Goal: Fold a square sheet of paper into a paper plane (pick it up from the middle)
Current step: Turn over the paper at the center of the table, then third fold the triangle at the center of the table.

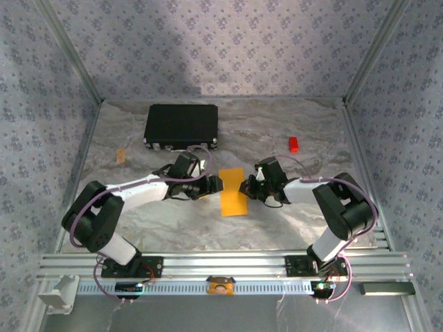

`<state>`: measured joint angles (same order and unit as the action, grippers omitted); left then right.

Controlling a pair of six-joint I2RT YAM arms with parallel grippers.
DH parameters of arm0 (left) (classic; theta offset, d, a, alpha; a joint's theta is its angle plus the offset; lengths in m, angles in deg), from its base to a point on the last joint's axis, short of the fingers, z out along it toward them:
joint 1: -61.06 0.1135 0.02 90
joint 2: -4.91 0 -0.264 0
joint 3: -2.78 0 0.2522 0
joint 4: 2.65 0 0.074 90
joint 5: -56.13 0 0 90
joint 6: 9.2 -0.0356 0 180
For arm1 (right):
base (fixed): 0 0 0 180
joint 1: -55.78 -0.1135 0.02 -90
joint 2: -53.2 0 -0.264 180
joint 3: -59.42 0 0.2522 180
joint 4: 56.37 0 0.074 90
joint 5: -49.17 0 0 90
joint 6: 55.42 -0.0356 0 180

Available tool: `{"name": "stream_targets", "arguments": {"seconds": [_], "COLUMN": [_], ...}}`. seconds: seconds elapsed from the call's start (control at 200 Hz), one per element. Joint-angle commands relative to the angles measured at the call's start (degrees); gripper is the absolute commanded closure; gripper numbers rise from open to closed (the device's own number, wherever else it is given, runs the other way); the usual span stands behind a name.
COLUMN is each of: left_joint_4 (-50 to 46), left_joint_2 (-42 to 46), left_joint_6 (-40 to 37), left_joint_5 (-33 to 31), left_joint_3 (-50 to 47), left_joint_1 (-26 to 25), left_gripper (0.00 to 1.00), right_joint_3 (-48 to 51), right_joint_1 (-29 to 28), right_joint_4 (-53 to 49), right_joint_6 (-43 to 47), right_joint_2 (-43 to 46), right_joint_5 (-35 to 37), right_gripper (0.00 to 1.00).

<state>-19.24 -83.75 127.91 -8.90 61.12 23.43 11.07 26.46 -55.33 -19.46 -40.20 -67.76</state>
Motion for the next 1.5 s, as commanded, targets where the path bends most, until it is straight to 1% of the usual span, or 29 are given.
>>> {"name": "stream_targets", "arguments": {"seconds": [0.0,0.08,0.175,0.3,0.445,0.615,0.675,0.784,0.994,1.089,1.334,1.494], "left_joint_4": [0.7,0.5,0.5,3.4,3.3,4.4,3.9,4.8,3.3,4.4,4.9,4.3], "left_joint_2": [-2.3,-3.8,-5.7,-8.0,-9.9,-11.0,-11.4,-11.9,-13.8,-14.3,-14.1,-13.5], "left_joint_6": [-1.2,-1.2,-1.0,0.3,0.6,1.8,1.9,2.6,2.7,3.1,3.4,3.3], "left_joint_5": [2.0,2.4,2.9,4.2,4.6,5.6,5.7,6.1,5.8,6.7,6.1,5.4], "left_joint_3": [2.4,3.3,4.2,4.5,5.1,4.7,5.0,4.8,6.1,6.3,6.3,6.3], "left_joint_1": [-0.1,-0.2,-0.1,-0.2,-0.1,-0.4,-0.5,-0.9,-1.6,-2.1,-2.7,-2.7], "left_gripper": [0.28,0.29,0.29,0.33,0.39,0.43,0.47,0.50,0.52,0.55,0.60,0.61], "right_joint_3": [2.3,3.5,3.8,3.1,3.7,3.8,3.8,4.3,4.8,5.0,5.6,5.6], "right_joint_1": [0.5,0.8,1.1,1.4,1.4,1.5,1.4,1.4,1.5,1.5,1.5,1.5], "right_joint_4": [-2.1,-0.8,-2.5,-2.6,-2.9,-2.8,-2.5,-2.4,-2.0,-1.8,-0.3,-0.5], "right_joint_6": [0.9,0.3,0.1,0.3,0.0,0.1,0.0,0.1,-0.1,-0.3,-0.4,-0.4], "right_joint_2": [-1.7,-2.7,-2.6,-2.9,-2.7,-2.9,-2.9,-2.8,-3.0,-2.9,-2.1,-2.2], "right_joint_5": [0.0,-1.3,-0.3,-1.5,-0.7,-0.1,-0.1,0.2,0.6,0.6,0.4,0.4], "right_gripper": [0.95,0.95,0.95,0.96,0.97,0.96,0.96,0.96,0.96,0.96,0.96,0.96]}}
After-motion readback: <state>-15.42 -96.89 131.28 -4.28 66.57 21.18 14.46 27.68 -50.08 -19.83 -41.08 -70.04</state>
